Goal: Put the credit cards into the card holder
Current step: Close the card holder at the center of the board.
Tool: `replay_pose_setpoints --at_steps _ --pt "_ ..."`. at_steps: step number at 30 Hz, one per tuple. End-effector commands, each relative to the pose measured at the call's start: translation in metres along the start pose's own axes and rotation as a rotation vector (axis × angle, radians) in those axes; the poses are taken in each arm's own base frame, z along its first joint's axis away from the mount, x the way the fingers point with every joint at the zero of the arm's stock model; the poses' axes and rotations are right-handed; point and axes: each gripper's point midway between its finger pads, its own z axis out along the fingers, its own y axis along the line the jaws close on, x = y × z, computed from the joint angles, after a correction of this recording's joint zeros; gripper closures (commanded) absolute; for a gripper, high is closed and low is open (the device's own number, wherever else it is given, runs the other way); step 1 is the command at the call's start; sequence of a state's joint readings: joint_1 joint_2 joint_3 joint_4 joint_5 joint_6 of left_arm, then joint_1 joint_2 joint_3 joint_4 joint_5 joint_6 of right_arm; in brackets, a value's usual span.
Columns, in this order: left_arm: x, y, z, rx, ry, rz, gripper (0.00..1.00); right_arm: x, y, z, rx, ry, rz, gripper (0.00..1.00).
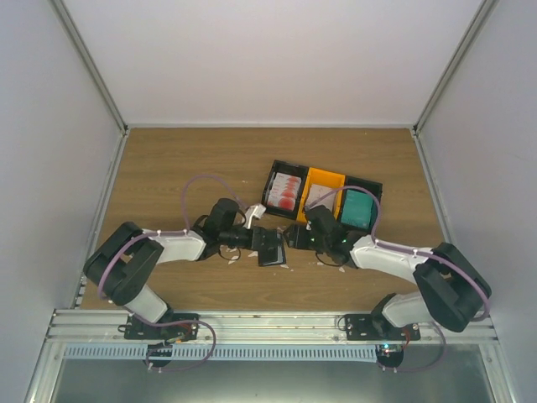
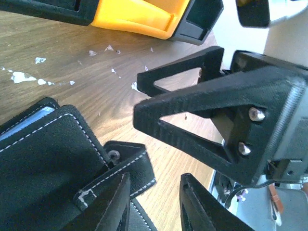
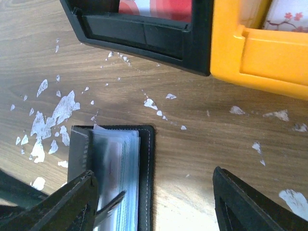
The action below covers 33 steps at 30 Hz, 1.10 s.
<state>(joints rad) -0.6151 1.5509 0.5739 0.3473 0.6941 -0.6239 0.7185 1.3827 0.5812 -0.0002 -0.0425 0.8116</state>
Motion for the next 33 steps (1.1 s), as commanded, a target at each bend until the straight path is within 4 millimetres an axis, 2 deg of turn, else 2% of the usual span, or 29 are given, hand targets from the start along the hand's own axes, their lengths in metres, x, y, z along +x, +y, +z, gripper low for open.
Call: replay_pose_setpoints --at_steps 1,5,10,16,20,22,24,28,33 --pt "-0.01 -0.008 0.011 0.05 -0.026 0.051 0.67 -0.013 -0.005 -0.012 0.019 -0.078 0.03 0.33" --pt "-0.003 -0.002 0.016 0.064 -0.005 0.041 0.66 -0.019 0.001 -0.021 0.002 -0.099 0.009 0.32" --pt "-0.006 0.001 0.017 0.044 -0.014 0.042 0.64 -0.022 0.016 -0.021 -0.045 -0.075 -0.067 0.32" --pt "-0.016 0.009 0.004 -0.063 -0.088 0.052 0.59 -0.023 0.041 -0.019 -0.129 -0.02 -0.161 0.35" --pt "-0.022 0.013 -0.015 -0.143 -0.17 0.057 0.48 -0.019 0.057 -0.016 -0.212 0.018 -0.185 0.38" --pt "-0.022 0.016 -0.024 -0.183 -0.2 0.045 0.36 -0.013 0.068 -0.012 -0.271 0.055 -0.202 0.46" --pt "-0.016 0.025 -0.033 -0.235 -0.218 0.016 0.29 -0.006 0.077 -0.007 -0.325 0.099 -0.215 0.52" --pt "-0.001 0.042 -0.045 -0.289 -0.237 -0.051 0.24 0.008 0.08 0.006 -0.38 0.164 -0.201 0.62" --pt "0.018 0.055 -0.044 -0.272 -0.212 -0.128 0.27 0.02 0.061 0.023 -0.296 0.214 -0.178 0.62"
